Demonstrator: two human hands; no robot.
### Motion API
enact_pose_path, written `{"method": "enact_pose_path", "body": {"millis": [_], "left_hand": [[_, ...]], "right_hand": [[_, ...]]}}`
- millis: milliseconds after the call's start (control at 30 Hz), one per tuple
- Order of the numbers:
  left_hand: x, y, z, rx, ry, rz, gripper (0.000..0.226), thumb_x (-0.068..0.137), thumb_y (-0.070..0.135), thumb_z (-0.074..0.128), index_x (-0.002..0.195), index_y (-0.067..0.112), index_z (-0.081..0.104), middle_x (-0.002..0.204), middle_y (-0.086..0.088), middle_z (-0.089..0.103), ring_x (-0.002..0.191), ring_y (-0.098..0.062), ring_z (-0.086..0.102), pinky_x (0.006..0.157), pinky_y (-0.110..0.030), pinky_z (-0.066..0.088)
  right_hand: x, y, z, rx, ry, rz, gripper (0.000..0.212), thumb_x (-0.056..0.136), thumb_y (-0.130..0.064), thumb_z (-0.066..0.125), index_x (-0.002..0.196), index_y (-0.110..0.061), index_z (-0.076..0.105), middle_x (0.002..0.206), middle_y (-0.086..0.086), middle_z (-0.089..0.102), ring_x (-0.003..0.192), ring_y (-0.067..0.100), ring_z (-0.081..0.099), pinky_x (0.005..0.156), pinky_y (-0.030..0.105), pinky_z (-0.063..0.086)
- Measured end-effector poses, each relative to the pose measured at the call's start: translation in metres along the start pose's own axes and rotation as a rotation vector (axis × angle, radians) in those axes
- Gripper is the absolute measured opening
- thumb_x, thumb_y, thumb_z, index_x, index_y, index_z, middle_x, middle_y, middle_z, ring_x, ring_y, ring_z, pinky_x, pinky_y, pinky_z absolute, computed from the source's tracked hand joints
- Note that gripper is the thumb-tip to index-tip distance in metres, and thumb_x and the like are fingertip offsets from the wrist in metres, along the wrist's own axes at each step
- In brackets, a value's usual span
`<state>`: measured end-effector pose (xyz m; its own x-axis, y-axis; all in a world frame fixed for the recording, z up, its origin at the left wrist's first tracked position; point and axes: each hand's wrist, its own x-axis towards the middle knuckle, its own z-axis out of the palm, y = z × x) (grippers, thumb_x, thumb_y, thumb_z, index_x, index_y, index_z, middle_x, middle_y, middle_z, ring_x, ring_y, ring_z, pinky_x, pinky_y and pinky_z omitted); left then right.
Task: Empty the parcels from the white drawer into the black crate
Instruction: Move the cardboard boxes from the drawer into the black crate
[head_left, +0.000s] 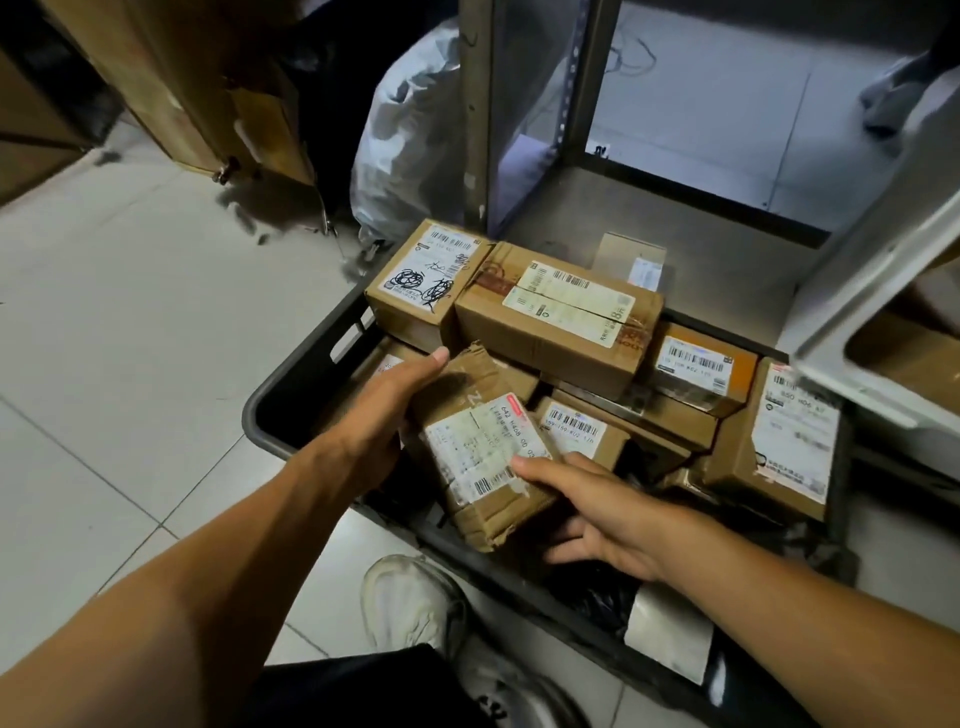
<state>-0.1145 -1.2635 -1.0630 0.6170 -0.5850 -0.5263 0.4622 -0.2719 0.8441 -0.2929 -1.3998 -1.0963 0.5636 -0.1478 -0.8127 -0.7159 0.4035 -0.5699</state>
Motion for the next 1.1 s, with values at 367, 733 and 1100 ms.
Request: {"method": "enact_pose_path", "body": {"millis": [367,733,1100], "left_hand": [[0.025,-0.024,-0.005,0.124,0.085,-0.067,0.080,0.077,0.025,0.085,0.143,0.015,0.042,0.127,-0.005,0.067,0.100,-0.022,0.071,0.089,-0.040,0.058],[0.026,-0.032,-0.011,1.064,0.024,0.109,0.048,0.087,0.018,0.070,0.132,0.024,0.055,0.126,-0.007,0.062,0.105,-0.023,0.059,0.086,-0.032,0.050],[0.043,-0.040,-0.015,1.288,-0.065,0.026,0.104,0.076,0.038,0.082,0.157,0.027,0.018,0.147,-0.009,0.047,0.131,-0.033,0.045,0.104,-0.048,0.044]], "right_hand": [[0.020,-0.003,0.025,-0.307,0.052,0.004,0.053,0.083,-0.076,0.057,0.109,-0.032,0.067,0.124,-0.010,0.064,0.119,0.018,0.058,0.099,0.042,0.053],[0.029,-0.015,0.036,-0.433,0.194,-0.229,0.084,0.090,-0.026,0.075,0.156,-0.029,0.024,0.138,0.002,0.054,0.124,0.020,0.055,0.087,0.023,0.041],[0.058,-0.015,0.069,-0.840,0.359,-0.300,0.107,0.085,-0.021,0.074,0.161,-0.024,0.000,0.149,0.016,0.042,0.135,0.036,0.045,0.106,0.040,0.045]]}}
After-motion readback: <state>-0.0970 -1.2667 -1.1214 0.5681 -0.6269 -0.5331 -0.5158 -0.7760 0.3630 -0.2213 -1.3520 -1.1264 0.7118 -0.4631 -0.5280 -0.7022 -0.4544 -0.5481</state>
